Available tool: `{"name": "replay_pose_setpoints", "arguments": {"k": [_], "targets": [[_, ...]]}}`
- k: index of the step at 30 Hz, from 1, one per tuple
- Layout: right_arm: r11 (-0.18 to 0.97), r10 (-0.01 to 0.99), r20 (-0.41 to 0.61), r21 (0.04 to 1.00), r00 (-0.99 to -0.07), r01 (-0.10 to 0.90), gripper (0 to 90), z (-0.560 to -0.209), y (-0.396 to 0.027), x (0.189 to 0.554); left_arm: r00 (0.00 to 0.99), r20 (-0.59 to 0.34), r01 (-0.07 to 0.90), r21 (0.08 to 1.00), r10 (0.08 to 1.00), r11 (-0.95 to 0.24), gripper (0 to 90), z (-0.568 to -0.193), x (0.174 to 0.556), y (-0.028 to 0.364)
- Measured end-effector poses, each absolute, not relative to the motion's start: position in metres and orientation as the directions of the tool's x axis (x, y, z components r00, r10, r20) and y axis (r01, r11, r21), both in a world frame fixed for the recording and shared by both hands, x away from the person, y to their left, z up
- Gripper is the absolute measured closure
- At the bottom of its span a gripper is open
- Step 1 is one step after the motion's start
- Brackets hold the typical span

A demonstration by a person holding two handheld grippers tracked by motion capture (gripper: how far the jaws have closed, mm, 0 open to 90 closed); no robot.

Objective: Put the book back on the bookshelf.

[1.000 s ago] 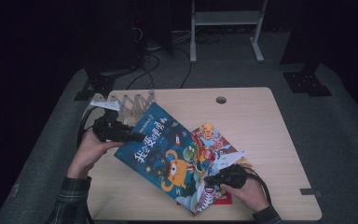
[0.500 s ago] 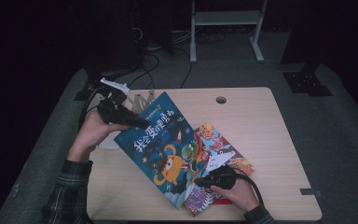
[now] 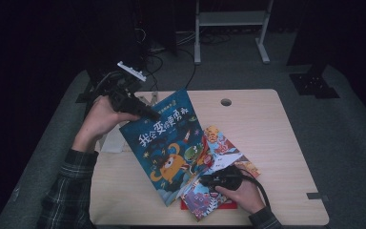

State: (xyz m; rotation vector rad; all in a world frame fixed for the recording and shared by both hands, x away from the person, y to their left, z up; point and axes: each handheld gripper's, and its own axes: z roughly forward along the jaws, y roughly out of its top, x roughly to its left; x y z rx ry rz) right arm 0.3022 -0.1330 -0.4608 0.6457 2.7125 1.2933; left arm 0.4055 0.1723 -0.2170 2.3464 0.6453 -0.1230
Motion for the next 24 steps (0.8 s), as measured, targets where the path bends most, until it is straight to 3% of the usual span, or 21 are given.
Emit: {"name": "replay_pose_setpoints", "arguments": {"k": [10,12,14,20,24], "targets": [[0.314,0.728,0.100,0.831,-0.678,0.459,49.7,-0.460,-0.235,0.321,0.897,-0.210,0.434,0.589,0.389,-0.681,82.5,-0.194,0.393,0.159],[0.301,0.748,0.098,0.832,-0.656,0.466,47.2,-0.460,-0.243,0.323,0.898,-0.206,0.431,0.588,0.389,-0.684,82.6,-0.193,0.393,0.159],[0.231,0.837,0.091,0.835,-0.540,0.499,37.5,-0.467,-0.273,0.330,0.898,-0.208,0.431,0.591,0.387,-0.682,82.6,-0.193,0.391,0.158],[0.175,0.923,0.057,0.819,-0.381,0.547,30.6,-0.480,-0.306,0.342,0.904,-0.192,0.417,0.598,0.382,-0.684,82.7,-0.191,0.388,0.159],[0.165,0.946,0.033,0.806,-0.321,0.569,28.3,-0.487,-0.315,0.349,0.904,-0.163,0.410,0.589,0.395,-0.696,82.8,-0.187,0.384,0.160]]}}
